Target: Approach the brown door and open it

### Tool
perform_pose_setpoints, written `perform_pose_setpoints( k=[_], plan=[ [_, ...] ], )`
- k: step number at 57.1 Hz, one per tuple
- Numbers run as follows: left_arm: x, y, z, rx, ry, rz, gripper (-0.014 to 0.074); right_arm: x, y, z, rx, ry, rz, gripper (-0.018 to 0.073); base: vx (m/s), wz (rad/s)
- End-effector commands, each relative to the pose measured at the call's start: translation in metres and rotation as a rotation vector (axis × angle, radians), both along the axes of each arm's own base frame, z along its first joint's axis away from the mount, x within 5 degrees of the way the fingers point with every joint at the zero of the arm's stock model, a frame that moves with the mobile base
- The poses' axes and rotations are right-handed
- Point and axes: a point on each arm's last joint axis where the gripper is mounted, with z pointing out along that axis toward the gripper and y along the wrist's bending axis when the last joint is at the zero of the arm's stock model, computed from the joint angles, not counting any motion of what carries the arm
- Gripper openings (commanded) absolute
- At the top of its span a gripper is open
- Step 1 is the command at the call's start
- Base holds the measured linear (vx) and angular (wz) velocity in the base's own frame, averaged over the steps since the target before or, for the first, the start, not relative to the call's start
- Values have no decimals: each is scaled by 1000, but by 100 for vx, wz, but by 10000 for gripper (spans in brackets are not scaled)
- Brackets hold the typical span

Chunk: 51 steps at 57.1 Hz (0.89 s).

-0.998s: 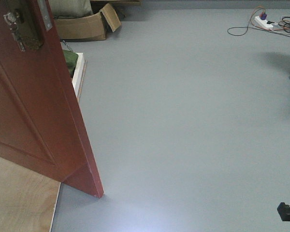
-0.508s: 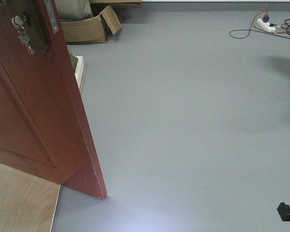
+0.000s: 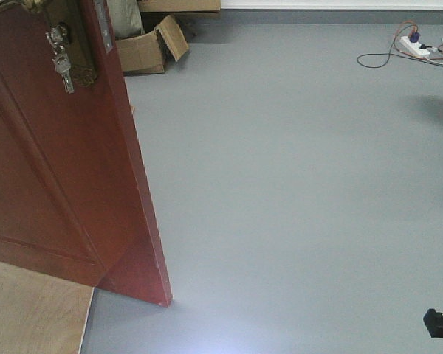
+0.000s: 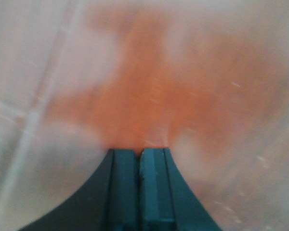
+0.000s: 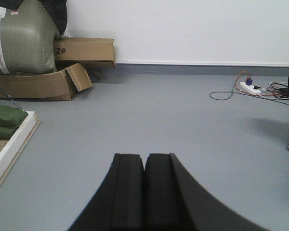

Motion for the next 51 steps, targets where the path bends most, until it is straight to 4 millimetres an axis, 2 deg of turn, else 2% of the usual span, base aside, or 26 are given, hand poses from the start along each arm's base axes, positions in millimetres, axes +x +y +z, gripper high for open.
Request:
perform_pose_setpoints(
  k=[1,51],
  plan=[
    [-12,-1,23,-30,-72,12,-3,1,0,6,-12,-92,-3,0,18,0],
    [-12,-1,23,-30,-72,12,-3,1,0,6,-12,-92,-3,0,17,-3]
  ],
)
